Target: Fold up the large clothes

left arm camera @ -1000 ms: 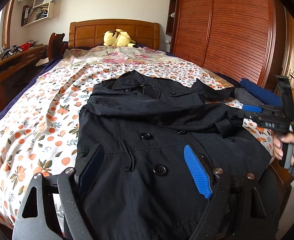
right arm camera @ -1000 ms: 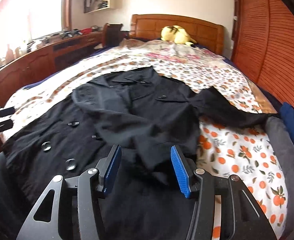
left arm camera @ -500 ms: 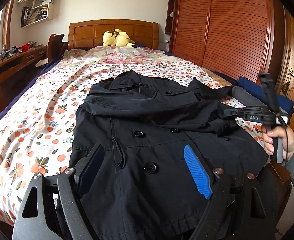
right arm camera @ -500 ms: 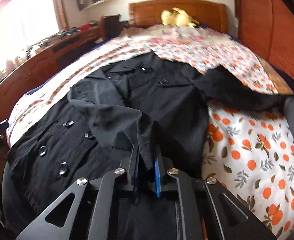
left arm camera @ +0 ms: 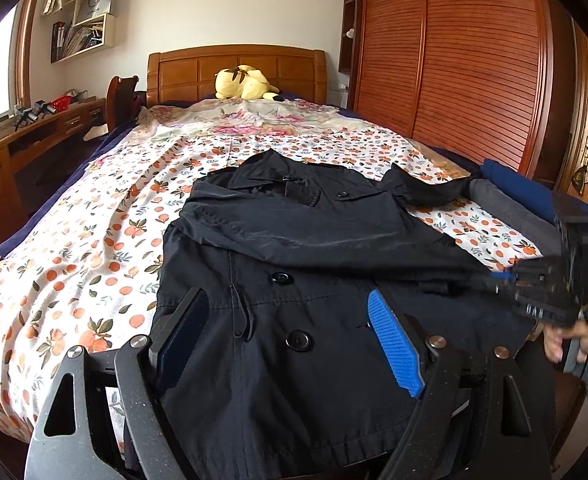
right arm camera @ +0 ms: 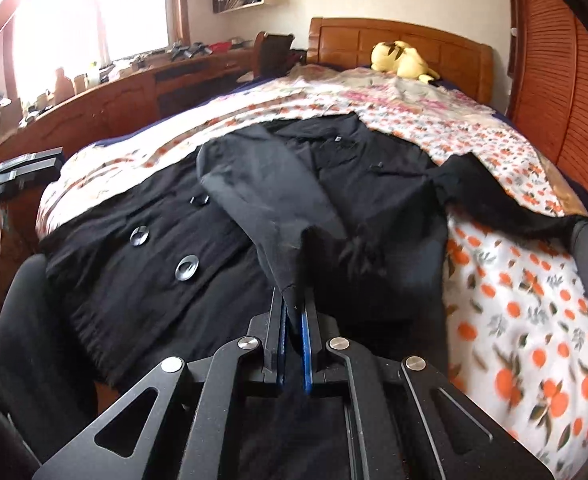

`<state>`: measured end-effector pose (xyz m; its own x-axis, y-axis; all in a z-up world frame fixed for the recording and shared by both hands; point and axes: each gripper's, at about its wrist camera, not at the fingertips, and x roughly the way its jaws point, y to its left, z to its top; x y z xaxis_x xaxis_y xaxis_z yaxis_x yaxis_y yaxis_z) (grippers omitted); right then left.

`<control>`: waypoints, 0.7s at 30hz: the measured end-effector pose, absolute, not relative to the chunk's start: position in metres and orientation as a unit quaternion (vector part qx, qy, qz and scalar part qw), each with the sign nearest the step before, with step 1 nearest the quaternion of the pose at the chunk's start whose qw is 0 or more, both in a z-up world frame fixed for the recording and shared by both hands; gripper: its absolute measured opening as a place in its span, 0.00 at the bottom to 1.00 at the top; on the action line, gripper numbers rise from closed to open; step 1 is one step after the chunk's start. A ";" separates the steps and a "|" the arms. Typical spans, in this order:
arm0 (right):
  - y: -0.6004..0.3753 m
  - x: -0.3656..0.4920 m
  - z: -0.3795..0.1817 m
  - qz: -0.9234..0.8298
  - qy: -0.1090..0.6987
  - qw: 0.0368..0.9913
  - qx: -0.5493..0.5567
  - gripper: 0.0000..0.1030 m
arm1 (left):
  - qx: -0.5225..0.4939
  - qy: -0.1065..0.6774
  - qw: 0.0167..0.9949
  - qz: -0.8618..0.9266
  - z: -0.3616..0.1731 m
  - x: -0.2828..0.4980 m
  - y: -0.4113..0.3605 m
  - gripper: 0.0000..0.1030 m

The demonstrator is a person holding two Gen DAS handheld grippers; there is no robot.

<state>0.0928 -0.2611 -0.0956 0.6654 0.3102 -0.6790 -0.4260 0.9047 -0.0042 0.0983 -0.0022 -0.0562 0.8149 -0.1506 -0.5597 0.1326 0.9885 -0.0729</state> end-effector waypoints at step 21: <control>-0.254 0.087 -0.036 0.143 0.296 0.940 -0.094 0.30 | -0.025 0.296 0.950 -0.096 -0.070 0.096 0.003 0.80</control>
<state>0.0871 -0.2541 -0.0361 0.7839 0.2134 -0.5831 -0.3244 0.9415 -0.0916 0.0958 0.0033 -0.0696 0.8063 -0.1978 -0.5574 0.1681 0.9802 -0.1046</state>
